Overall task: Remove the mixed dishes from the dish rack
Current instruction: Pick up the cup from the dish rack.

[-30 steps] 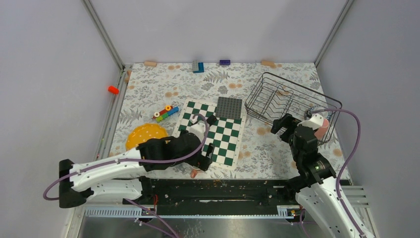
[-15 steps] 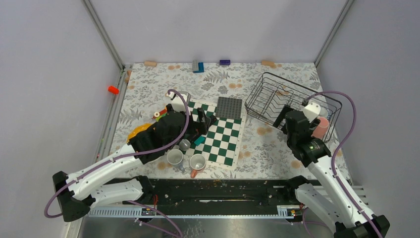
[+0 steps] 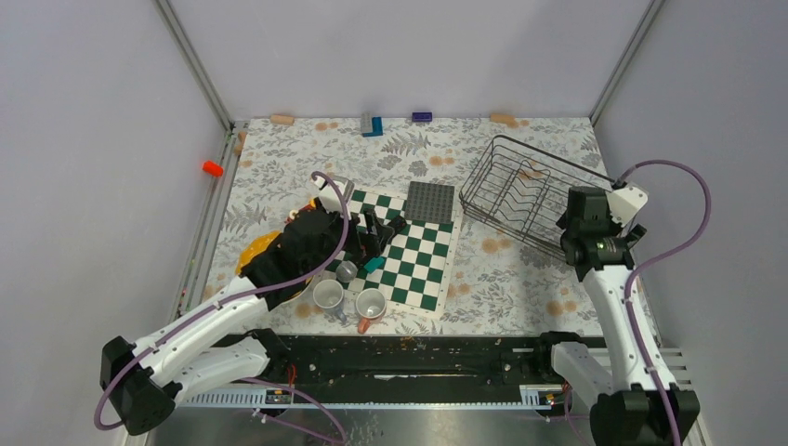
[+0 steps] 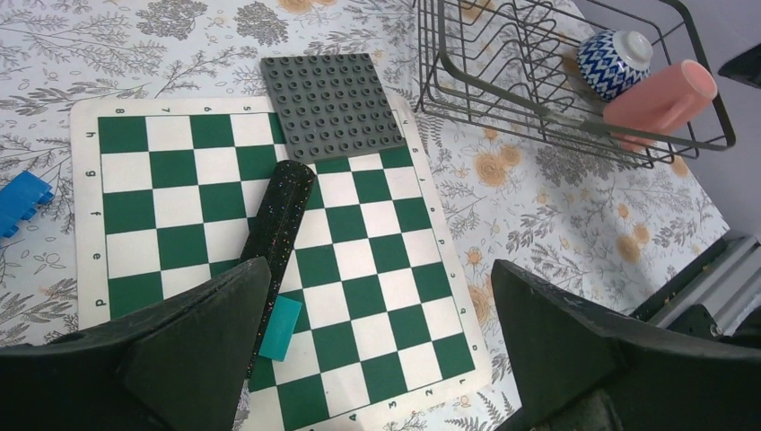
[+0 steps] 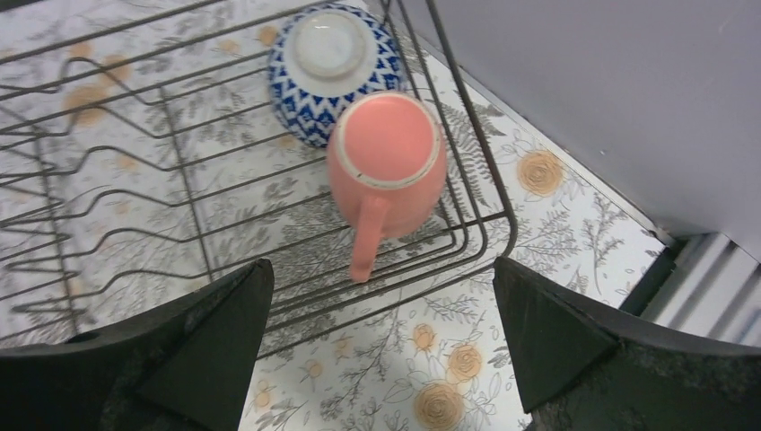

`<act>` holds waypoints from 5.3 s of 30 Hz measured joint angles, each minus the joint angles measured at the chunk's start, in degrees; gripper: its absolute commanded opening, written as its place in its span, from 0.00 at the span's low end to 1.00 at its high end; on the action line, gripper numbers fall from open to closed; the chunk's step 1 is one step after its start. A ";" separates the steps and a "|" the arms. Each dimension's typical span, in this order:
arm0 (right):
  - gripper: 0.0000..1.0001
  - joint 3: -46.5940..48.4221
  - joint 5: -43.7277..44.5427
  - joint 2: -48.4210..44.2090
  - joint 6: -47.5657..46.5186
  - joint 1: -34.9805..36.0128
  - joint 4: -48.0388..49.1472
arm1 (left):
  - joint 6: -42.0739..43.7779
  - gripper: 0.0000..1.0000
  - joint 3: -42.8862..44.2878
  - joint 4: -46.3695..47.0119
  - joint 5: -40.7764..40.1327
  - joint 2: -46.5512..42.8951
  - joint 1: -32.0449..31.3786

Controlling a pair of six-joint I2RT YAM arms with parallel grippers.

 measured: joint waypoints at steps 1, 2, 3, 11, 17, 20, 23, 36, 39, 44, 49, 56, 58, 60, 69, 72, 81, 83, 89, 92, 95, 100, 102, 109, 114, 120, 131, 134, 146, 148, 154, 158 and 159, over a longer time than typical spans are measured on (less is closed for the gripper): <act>1.00 0.35 -0.57 1.16 0.00 -1.18 -0.26 | 0.26 0.99 -0.52 0.13 0.46 -0.46 0.13; 1.00 0.90 -1.03 2.62 -0.04 -2.38 -0.50 | 0.48 0.99 -1.11 0.33 0.90 -1.07 0.26; 0.99 1.68 -1.73 4.39 -0.02 -3.52 -0.76 | 0.85 0.99 -1.70 0.72 1.38 -1.68 0.37; 1.00 4.96 -5.68 14.58 1.36 -8.20 -1.03 | 1.92 0.99 -3.58 1.73 2.97 -4.37 0.59; 1.00 5.68 -6.99 19.65 2.58 -11.41 -1.20 | 2.78 0.99 -3.74 2.19 3.91 -4.37 0.63; 1.00 5.75 -7.34 21.62 3.58 -13.14 -1.14 | 2.95 0.99 -3.72 2.73 4.24 -4.04 0.70; 1.00 5.75 -7.41 23.30 4.63 -14.29 -0.81 | 2.97 0.99 -3.74 3.02 4.35 -2.89 0.85; 0.96 9.44 -9.31 35.08 5.88 -17.29 4.42 | 2.71 0.99 -2.93 2.78 5.81 2.91 1.27; 0.96 9.90 -9.57 37.35 6.08 -17.70 4.85 | 2.71 0.99 -2.93 2.78 5.86 3.26 1.46; 0.95 9.90 -9.90 38.27 6.58 -17.99 4.83 | 2.71 0.99 -2.78 2.80 6.03 4.09 1.68; 0.93 9.92 -9.86 38.42 6.93 -18.23 4.85 | 2.69 0.99 -2.64 2.80 6.10 4.42 1.92; 0.74 10.69 -9.81 39.28 7.10 -18.64 5.11 | 2.49 0.99 -2.64 2.80 6.12 4.39 2.03; 0.68 10.69 -9.84 39.28 7.10 -18.69 5.20 | 2.45 0.99 -2.64 2.82 6.51 4.39 2.03; 0.59 10.60 -9.88 39.15 7.06 -18.71 5.35 | 2.36 0.99 -2.64 2.82 6.93 4.39 2.03; 0.32 5.92 -12.41 33.46 6.67 -18.82 8.44 | 2.25 0.99 -2.64 2.82 8.41 4.37 2.10; 0.28 4.87 -13.38 30.99 6.56 -18.82 8.52 | 2.19 0.99 -2.64 2.82 8.79 4.26 2.14; 0.21 0.72 -14.47 22.36 5.53 -18.82 11.15 | 1.64 0.99 -2.64 2.84 9.20 4.22 2.14; 0.20 -0.24 -14.47 19.85 5.29 -18.82 11.43 | 1.64 0.99 -2.64 2.84 9.31 4.15 2.14; 0.18 -2.36 -14.64 11.69 3.87 -18.82 11.19 | 1.44 0.99 -2.64 2.86 10.12 4.11 2.23; 0.18 -3.67 -15.87 7.26 3.26 -18.82 11.89 | 1.25 0.99 -2.64 2.86 10.62 4.11 2.25; 0.18 -5.33 -18.34 2.45 2.32 -18.82 12.74 | 1.09 0.99 -2.64 2.86 11.50 4.11 2.25; 0.17 -5.86 -25.94 -0.96 1.05 -18.97 12.83 | 0.76 0.99 -2.64 3.32 14.67 4.11 2.25; 0.17 -6.34 -29.55 -1.99 1.01 -18.97 13.22 | 0.61 0.99 -2.64 3.43 15.91 4.11 2.25; 0.15 -8.46 -44.85 -5.73 2.43 -19.02 16.41 | -0.79 0.99 -2.64 5.92 19.93 4.13 2.25; 0.13 -12.92 -61.57 -5.95 9.53 -19.02 27.74 | -3.43 0.99 -2.64 9.03 22.58 4.70 2.25; 0.11 -20.33 -75.97 -5.03 22.80 -18.40 44.63 | -7.65 0.99 -2.73 14.38 24.33 7.30 2.25; 0.05 -23.37 -79.08 -6.67 30.62 -2.56 56.19 | -18.36 0.99 -2.78 31.17 34.27 15.98 2.27; 0.05 -23.41 -80.06 -5.16 32.33 2.05 60.08 | -20.44 0.99 -3.04 35.32 37.55 17.38 2.23; 0.06 -23.43 -82.20 3.69 35.78 11.52 69.33 | -21.22 0.99 -4.74 38.03 39.01 14.82 1.88; 0.07 -23.43 -82.66 4.61 36.09 12.55 70.75 | -21.16 0.99 -4.74 37.92 38.99 14.64 1.84; 0.08 -23.41 -83.43 6.03 36.30 15.34 72.98 | -21.16 0.99 -4.74 37.46 39.01 14.67 1.62; 0.08 -23.41 -83.41 6.27 36.26 16.92 73.20 | -21.14 0.98 -4.72 37.44 39.01 14.67 1.20; 0.09 -23.37 -83.36 6.27 36.22 17.40 73.20 | -21.14 0.97 -4.72 37.40 39.01 14.67 1.09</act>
